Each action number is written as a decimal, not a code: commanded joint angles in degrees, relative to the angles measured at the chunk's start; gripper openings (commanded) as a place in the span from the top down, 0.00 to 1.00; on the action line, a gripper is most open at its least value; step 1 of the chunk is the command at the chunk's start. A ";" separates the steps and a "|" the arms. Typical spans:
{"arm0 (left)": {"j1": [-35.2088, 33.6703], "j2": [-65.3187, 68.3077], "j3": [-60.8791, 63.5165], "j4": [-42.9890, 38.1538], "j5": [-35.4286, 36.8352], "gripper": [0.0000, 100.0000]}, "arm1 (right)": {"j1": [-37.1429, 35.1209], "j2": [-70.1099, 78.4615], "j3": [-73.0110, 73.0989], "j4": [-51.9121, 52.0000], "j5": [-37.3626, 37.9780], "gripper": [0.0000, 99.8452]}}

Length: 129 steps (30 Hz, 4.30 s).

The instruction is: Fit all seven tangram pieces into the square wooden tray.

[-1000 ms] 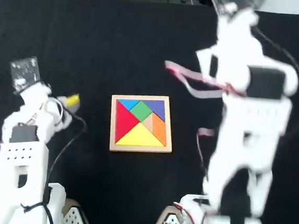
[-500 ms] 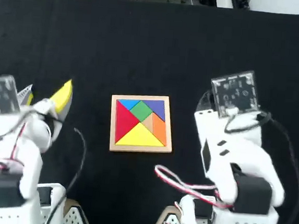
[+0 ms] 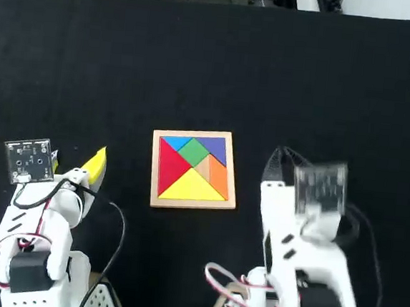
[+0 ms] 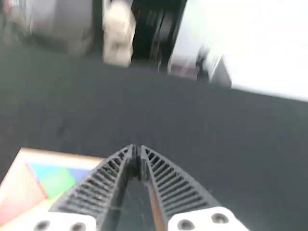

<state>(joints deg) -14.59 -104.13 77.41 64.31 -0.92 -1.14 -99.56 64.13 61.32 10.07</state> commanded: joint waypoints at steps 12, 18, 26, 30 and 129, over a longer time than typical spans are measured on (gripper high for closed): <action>1.54 0.00 20.00 -15.65 0.70 0.70 | 6.42 -7.43 32.48 -18.20 5.19 0.99; 1.71 -0.09 20.00 -7.65 -3.78 0.70 | 7.47 -7.52 32.48 -5.71 5.54 0.99; 1.27 -0.09 20.00 6.07 -7.21 0.70 | 7.47 -7.52 32.22 13.10 5.54 0.99; -0.31 -0.09 20.00 8.53 -7.03 0.70 | 7.56 -7.08 32.40 12.57 5.19 0.99; -1.36 -0.09 20.00 8.70 1.67 0.70 | 6.24 -7.25 32.48 12.66 5.27 0.99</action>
<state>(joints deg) -15.38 -104.13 96.22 72.66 0.13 5.27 -103.43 96.57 73.63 15.08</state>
